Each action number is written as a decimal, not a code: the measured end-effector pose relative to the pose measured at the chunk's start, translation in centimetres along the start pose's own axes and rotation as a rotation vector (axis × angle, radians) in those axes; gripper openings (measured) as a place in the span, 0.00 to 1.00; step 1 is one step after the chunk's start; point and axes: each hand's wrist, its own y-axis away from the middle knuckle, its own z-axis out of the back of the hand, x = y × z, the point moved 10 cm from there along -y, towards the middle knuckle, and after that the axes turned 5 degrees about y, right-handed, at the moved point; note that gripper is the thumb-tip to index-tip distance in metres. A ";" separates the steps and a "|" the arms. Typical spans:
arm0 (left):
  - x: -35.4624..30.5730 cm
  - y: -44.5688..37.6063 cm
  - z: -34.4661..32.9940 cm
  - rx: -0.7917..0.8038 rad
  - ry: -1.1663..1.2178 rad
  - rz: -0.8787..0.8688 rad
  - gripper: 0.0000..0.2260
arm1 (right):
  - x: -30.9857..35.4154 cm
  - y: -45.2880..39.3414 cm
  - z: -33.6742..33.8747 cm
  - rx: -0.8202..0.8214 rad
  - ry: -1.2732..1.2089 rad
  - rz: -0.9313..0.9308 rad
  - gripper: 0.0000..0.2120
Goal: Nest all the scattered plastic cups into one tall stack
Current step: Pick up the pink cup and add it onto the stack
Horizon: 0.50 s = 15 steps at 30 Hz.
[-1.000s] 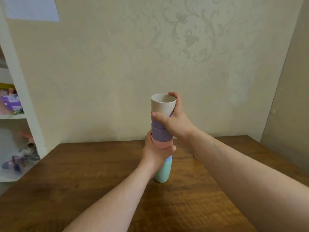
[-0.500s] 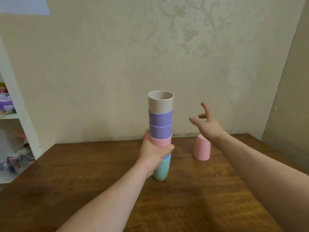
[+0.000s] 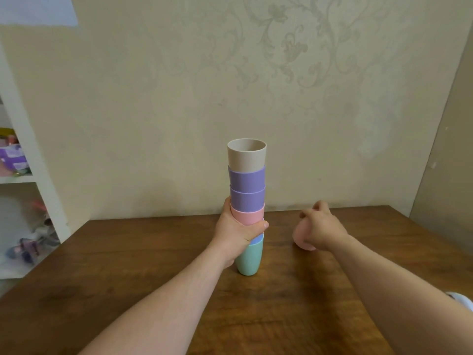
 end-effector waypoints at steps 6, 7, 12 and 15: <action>-0.3 0.4 0.1 -0.005 -0.032 0.002 0.30 | -0.9 2.5 -0.6 -0.002 -0.197 -0.100 0.35; -0.4 0.6 0.2 -0.010 -0.044 0.004 0.31 | -1.1 2.9 -0.9 0.013 -0.195 -0.111 0.38; -0.8 1.8 0.8 -0.033 -0.080 0.005 0.34 | -1.0 4.8 -2.7 0.156 -0.174 -0.163 0.52; -1.0 2.7 1.0 -0.044 -0.044 0.015 0.36 | -0.3 6.5 -4.0 0.248 -0.041 -0.142 0.53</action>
